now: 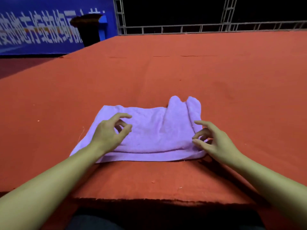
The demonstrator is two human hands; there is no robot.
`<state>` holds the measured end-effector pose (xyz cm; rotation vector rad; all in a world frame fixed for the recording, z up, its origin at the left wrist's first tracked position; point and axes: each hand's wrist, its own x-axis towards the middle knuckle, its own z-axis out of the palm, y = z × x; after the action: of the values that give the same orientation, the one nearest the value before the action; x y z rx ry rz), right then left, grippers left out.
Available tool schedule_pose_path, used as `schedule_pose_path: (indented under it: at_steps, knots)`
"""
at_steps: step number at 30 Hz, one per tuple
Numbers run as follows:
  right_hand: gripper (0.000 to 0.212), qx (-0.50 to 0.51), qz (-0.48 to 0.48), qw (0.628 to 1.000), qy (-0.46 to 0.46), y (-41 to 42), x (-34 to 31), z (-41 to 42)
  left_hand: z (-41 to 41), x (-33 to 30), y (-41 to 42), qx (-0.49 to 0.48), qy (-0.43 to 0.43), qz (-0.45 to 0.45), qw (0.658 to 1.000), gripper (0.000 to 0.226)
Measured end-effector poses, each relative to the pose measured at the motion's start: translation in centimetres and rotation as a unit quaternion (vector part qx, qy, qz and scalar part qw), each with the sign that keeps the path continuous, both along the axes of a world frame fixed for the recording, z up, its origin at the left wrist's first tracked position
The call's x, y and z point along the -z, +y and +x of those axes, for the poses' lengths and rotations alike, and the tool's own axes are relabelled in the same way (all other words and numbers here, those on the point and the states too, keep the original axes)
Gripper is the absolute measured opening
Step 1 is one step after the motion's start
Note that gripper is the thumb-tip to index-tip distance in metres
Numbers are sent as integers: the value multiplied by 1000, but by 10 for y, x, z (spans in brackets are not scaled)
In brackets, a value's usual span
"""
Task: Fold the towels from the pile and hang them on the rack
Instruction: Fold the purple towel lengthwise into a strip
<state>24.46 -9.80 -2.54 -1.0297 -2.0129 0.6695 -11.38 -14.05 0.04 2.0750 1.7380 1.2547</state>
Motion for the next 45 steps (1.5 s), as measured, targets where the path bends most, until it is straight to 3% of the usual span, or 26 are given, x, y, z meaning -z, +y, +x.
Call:
schedule_pose_path:
  at_steps: [3, 6, 12, 16, 20, 24, 31, 34, 37, 42, 45]
  knots:
    - [52, 52, -3, 998, 45, 24, -3, 6, 68, -11, 33, 65, -31, -22, 997, 30]
    - [46, 108, -17, 990, 86, 57, -5, 14, 129, -15, 71, 100, -131, -73, 984, 25]
    - [48, 193, -26, 975, 106, 137, 1, 21, 186, 24, 139, 34, -219, -141, 965, 23]
    - [52, 231, -27, 969, 85, 185, 10, 15, 200, 35, 163, -48, -208, -173, 961, 32]
    - [64, 230, -59, 971, 7, 221, 17, 10, 208, 45, 163, -46, -199, -208, 957, 56]
    - [63, 202, -121, 971, -31, 240, 11, 8, 205, 52, 164, -23, -242, -198, 950, 53]
    - [45, 217, -86, 966, 108, 203, -14, 52, 215, 39, 154, 27, -238, -190, 952, 45]
    - [45, 235, -56, 961, 136, 166, -24, 86, 232, 24, 144, 59, -235, -175, 954, 43]
    - [48, 262, -85, 950, 150, 129, -31, 118, 256, 10, 129, 103, -221, -166, 955, 42]
    - [51, 290, -147, 926, 191, 67, -27, 176, 300, 13, 94, 201, -142, -208, 947, 42]
    - [53, 327, -171, 914, 170, 34, -17, 214, 328, 26, 71, 272, -65, -229, 932, 42]
